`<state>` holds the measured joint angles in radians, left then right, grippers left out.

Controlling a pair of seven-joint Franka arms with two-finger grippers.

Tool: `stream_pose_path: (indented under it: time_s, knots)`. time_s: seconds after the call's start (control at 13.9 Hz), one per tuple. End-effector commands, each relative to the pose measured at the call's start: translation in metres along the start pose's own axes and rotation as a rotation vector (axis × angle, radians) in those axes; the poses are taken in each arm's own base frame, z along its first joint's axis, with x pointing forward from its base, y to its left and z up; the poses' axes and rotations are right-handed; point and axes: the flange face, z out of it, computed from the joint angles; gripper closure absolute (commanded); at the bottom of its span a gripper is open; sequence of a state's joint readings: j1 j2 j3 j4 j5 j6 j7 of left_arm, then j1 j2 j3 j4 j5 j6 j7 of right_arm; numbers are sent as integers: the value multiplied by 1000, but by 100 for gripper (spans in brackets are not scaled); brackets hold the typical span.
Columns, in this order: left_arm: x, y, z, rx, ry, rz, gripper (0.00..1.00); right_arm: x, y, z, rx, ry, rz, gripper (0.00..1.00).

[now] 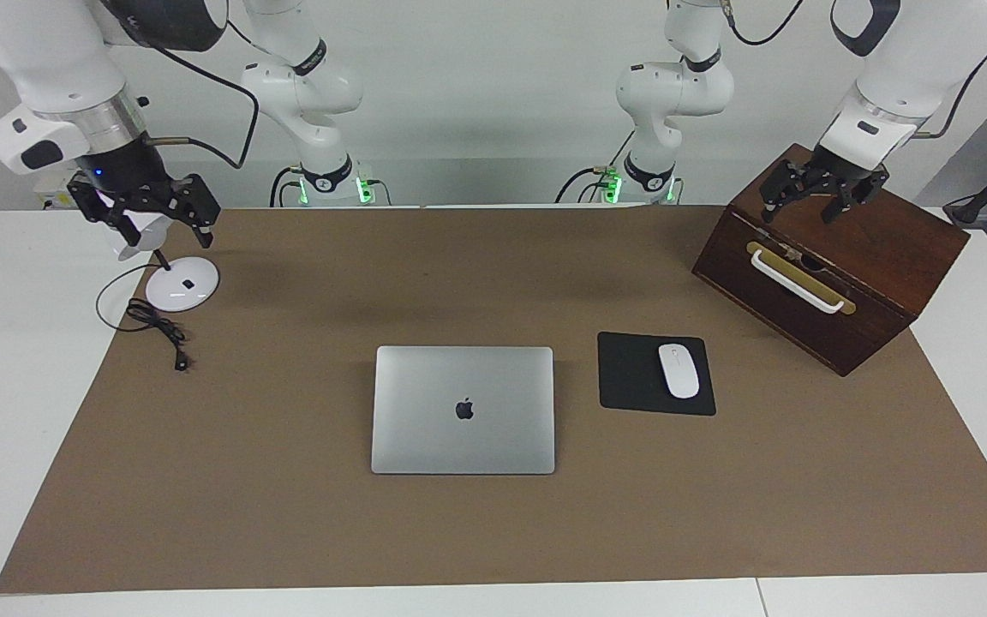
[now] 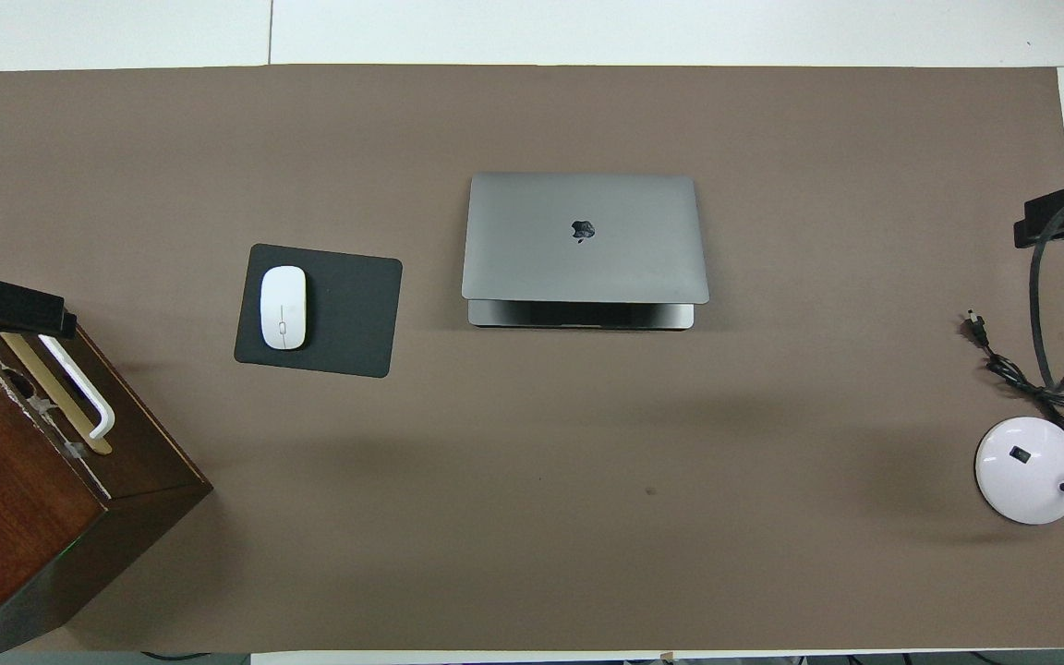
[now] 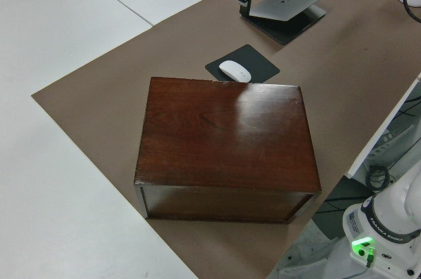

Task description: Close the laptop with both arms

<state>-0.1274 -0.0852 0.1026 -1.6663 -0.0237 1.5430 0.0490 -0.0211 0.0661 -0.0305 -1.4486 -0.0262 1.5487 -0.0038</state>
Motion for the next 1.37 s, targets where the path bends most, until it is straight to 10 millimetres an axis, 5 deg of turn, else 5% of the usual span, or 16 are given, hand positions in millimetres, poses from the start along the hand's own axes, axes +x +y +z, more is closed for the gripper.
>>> stream_pose_path:
  time_s: [0.0,1.29]
  knots:
    - [5,5,-5,25,15,25,0,8,7,9,-18,-19,-20,0]
    - [-1,-1,1,21,-26,20,0,13,11,8,-18,19,-33,0]
